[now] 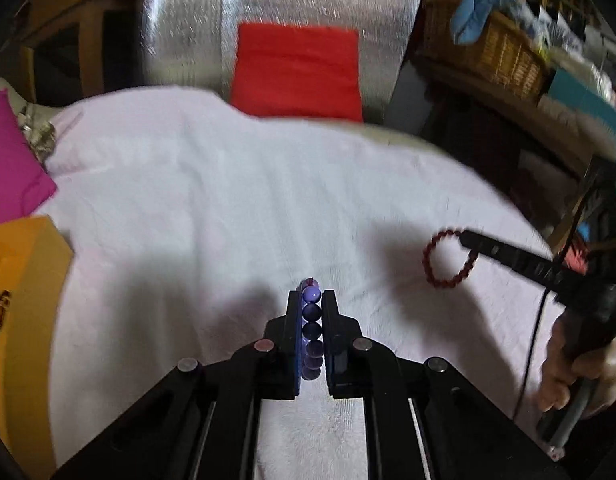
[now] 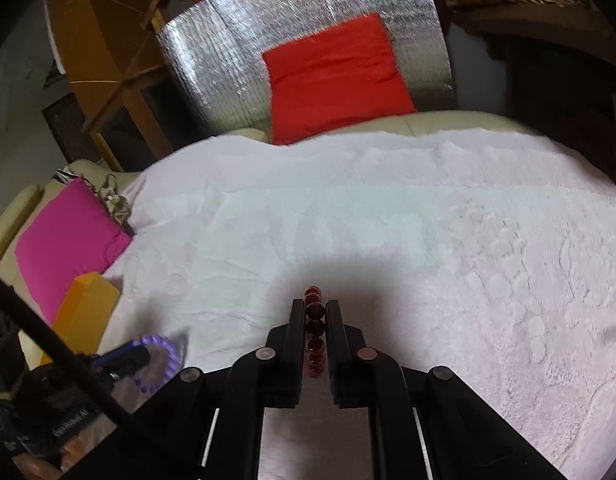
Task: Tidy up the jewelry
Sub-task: 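Carry both bead bracelets over the orange box with both tools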
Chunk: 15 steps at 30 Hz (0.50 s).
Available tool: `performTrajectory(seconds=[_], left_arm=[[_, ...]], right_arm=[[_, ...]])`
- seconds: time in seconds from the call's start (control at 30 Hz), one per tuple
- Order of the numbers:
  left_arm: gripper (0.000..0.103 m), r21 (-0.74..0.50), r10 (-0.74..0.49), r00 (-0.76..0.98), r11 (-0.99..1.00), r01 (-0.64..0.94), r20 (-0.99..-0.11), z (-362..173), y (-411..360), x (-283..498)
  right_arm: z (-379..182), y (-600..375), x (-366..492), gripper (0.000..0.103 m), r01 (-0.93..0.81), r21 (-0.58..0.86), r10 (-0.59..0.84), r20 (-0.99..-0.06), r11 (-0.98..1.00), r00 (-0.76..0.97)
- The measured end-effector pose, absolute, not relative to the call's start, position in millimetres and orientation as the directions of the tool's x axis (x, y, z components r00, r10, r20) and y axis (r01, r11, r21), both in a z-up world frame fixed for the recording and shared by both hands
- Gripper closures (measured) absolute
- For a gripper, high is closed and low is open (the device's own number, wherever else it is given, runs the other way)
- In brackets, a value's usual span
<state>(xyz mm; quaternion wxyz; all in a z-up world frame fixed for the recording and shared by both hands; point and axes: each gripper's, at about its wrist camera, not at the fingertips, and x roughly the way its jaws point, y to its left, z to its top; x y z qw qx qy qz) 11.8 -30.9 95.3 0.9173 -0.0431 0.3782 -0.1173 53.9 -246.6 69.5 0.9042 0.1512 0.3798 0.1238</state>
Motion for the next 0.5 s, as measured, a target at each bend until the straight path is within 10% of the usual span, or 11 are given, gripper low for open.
performTrajectory(seconds=[0.5], left_arm=[[0.093, -0.061, -0.029, 0.809, 0.998, -0.009, -0.587, 145, 44, -45]], right_arm=[[120, -154, 21, 0.092, -0.295, 0.39, 0.476, -0.539, 0.872, 0.695]])
